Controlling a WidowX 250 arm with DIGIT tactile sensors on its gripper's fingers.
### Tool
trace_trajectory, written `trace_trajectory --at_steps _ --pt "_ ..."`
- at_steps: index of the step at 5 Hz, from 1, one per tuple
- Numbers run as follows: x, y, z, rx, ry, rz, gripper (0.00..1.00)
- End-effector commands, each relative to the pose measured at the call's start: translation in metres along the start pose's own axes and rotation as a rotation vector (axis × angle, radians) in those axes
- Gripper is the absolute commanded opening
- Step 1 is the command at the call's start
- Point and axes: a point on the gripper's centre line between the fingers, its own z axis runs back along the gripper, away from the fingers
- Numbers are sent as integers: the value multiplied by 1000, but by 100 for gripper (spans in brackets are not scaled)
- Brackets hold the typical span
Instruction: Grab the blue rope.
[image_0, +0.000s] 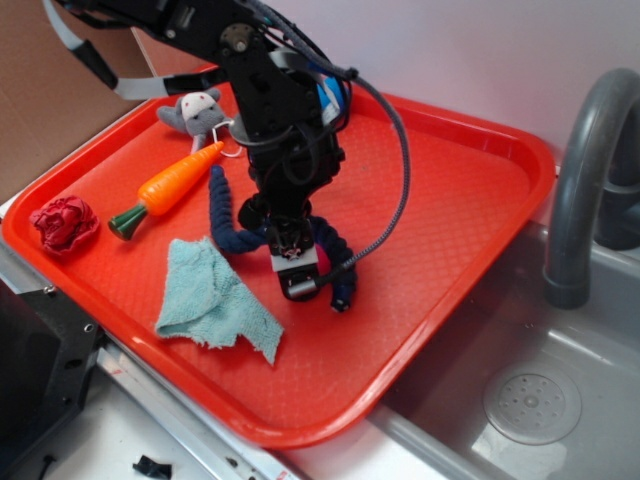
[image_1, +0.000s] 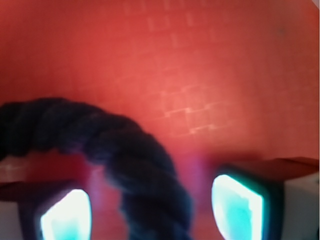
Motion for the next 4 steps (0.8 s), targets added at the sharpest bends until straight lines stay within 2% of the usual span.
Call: trace_trajectory --at_steps 1,2,3,4 --pt "-1 -6 6 11 -17 5 0" --pt "-2 -2 30 12 -8 82 0" --pt "-3 5 71 14 -17 270 0" --pt "-12 18 120 -85 -112 514 0"
